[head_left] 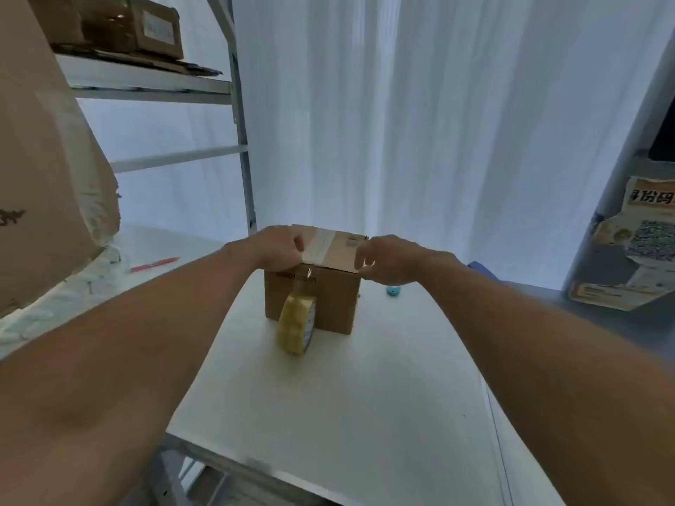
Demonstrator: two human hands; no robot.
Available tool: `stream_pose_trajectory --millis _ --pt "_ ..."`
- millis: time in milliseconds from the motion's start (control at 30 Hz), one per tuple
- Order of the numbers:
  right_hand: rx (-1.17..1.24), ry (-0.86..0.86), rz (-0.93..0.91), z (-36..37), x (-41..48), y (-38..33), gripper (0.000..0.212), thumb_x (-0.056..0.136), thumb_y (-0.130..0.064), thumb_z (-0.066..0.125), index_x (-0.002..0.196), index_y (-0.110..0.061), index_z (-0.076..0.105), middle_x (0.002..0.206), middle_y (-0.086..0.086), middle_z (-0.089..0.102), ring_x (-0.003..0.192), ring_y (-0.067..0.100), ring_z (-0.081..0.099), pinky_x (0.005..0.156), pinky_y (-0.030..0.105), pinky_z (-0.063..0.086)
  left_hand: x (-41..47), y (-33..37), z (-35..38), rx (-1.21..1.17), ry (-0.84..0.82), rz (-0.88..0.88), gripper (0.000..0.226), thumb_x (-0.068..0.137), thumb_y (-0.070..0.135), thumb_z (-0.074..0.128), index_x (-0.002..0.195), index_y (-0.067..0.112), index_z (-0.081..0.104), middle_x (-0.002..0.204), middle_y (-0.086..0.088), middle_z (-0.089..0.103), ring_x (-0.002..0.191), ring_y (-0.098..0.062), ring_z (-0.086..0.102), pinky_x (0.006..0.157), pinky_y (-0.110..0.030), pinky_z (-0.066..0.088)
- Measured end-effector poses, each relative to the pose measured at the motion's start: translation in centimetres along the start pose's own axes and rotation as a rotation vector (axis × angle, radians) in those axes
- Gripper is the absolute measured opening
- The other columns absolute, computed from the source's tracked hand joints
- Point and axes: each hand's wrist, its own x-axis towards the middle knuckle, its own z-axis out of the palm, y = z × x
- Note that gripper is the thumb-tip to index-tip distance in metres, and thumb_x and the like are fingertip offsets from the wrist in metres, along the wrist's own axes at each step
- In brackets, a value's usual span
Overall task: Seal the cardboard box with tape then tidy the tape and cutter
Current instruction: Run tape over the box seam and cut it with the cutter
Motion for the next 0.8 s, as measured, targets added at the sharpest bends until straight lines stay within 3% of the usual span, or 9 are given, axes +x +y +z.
stream_pose_trajectory --millis 67,167,267,333,467,533,667,800 --pt "-0.003 -0.018 -0.002 0.4 0.7 0.2 0.033 0.089 -0.033 0.057 0.122 -0.031 0.059 0.135 0.0 0.055 0.123 0.023 0.051 0.102 0.043 0.044 0.6 -0.2 0.5 0.077 -0.048 -0.029 0.039 0.097 0.031 0.046 0.135 0.021 0.048 0.134 -0.01 0.051 0.122 -0.032 0.046 0.104 -0.044 0.038" --pt "0.009 -0.085 -0.015 1.2 1.6 0.1 0.063 0.09 -0.042 0.056 0.149 -0.032 0.035 0.158 0.001 0.033 0.143 0.028 0.028 0.113 0.052 0.031 1.4 -0.4 1.3 0.152 -0.106 -0.083 0.044 0.104 0.037 0.028 0.147 0.032 0.034 0.153 -0.005 0.032 0.139 -0.038 0.024 0.109 -0.05 0.022" --pt "0.005 -0.187 -0.012 1.9 2.7 0.0 0.077 0.091 -0.046 0.056 0.155 -0.033 0.015 0.165 -0.002 0.013 0.149 0.029 0.015 0.117 0.052 0.023 2.3 -1.3 1.9 0.159 -0.171 -0.038 0.048 0.106 0.037 0.016 0.154 0.034 0.018 0.163 -0.005 0.009 0.146 -0.035 0.016 0.116 -0.048 0.009" --pt "0.02 -0.246 -0.005 2.4 3.2 0.3 0.082 0.09 -0.047 0.057 0.156 -0.034 0.009 0.166 -0.005 0.006 0.15 0.027 0.014 0.118 0.05 0.022 2.7 -1.9 2.5 0.087 -0.239 -0.028 0.05 0.105 0.042 0.015 0.154 0.039 0.009 0.164 -0.002 0.0 0.147 -0.036 0.014 0.119 -0.048 0.01" --pt "0.177 -0.186 0.007 2.6 3.3 1.8 0.075 0.09 -0.024 0.061 0.153 -0.023 0.021 0.158 0.001 0.027 0.142 0.027 0.032 0.114 0.042 0.033 3.4 -1.8 2.8 0.0 -0.281 -0.025 0.05 0.105 0.043 0.016 0.154 0.043 0.008 0.163 0.003 -0.005 0.149 -0.035 0.009 0.118 -0.047 0.011" --pt "0.258 -0.13 0.087 3.3 3.1 3.0 0.075 0.084 -0.021 0.066 0.148 -0.019 0.028 0.15 0.003 0.035 0.137 0.027 0.038 0.11 0.043 0.038 4.1 -1.3 2.9 0.009 -0.289 -0.024 0.049 0.104 0.044 0.016 0.153 0.045 0.009 0.163 0.002 -0.006 0.149 -0.035 0.007 0.119 -0.048 0.009" --pt "0.127 -0.247 0.258 5.9 2.0 6.5 0.093 0.081 -0.027 0.069 0.153 -0.02 0.011 0.161 0.004 0.021 0.142 0.03 0.033 0.111 0.049 0.037 5.8 0.3 3.8 -0.02 -0.28 -0.014 0.049 0.105 0.042 0.018 0.153 0.042 0.012 0.161 -0.004 0.0 0.147 -0.035 0.01 0.119 -0.047 0.01" --pt "0.055 -0.342 0.331 7.6 1.9 9.6 0.088 0.088 -0.027 0.065 0.155 -0.017 0.009 0.161 0.008 0.023 0.139 0.032 0.038 0.111 0.047 0.038 7.9 1.6 5.0 -0.038 -0.263 -0.002 0.048 0.105 0.041 0.018 0.153 0.04 0.015 0.159 -0.006 0.005 0.145 -0.033 0.017 0.117 -0.043 0.014"
